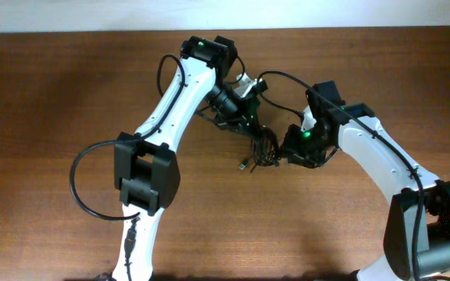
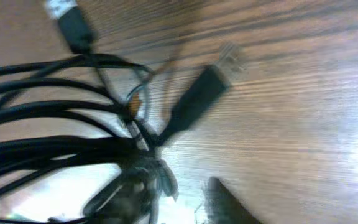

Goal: Untangle cables

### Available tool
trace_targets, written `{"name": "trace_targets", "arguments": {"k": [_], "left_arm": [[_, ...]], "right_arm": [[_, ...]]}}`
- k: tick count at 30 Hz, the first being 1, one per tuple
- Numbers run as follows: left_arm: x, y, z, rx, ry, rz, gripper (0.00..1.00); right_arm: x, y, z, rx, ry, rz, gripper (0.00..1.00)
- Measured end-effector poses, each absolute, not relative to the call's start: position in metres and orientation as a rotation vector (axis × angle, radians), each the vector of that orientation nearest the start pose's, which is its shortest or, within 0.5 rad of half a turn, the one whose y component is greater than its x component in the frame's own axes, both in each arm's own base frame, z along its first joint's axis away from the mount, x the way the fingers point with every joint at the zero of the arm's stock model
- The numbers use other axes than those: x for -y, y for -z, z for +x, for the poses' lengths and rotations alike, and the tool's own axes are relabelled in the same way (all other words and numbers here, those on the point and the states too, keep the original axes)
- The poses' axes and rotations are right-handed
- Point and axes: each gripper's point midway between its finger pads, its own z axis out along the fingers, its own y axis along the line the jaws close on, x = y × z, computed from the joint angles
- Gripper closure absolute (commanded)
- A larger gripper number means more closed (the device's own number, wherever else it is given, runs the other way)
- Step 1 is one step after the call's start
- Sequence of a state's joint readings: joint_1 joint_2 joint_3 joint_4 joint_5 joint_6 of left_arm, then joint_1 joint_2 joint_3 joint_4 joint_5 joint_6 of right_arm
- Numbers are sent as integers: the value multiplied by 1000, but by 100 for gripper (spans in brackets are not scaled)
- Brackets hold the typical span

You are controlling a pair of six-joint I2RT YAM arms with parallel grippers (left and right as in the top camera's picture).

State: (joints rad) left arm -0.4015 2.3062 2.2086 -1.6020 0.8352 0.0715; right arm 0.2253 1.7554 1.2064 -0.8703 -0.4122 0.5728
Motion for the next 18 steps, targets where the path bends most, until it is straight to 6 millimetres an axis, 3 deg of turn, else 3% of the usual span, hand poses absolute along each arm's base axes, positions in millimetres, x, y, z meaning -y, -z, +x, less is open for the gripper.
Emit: {"name": "trace_targets", "arguments": {"k": [2, 6, 12, 16, 18], "left_arm": [[280, -158, 341, -3042, 1344, 636, 100], [276, -157, 347, -3023, 1333, 638, 100], [256, -135, 356, -3217, 1006, 373, 100], [276, -157, 344, -3086, 1323, 551, 100], [282, -161, 347, -3004, 1381, 628, 100]], "right_arm": [[-139, -65, 320, -3050, -654, 508, 3], [-133, -58, 318, -3063, -613, 515, 1], [-134, -56, 319, -3064, -615, 519, 1], [-135, -56, 318, -3070, -633, 519, 1], [-137, -57, 315, -3080, -648, 514, 1]]}}
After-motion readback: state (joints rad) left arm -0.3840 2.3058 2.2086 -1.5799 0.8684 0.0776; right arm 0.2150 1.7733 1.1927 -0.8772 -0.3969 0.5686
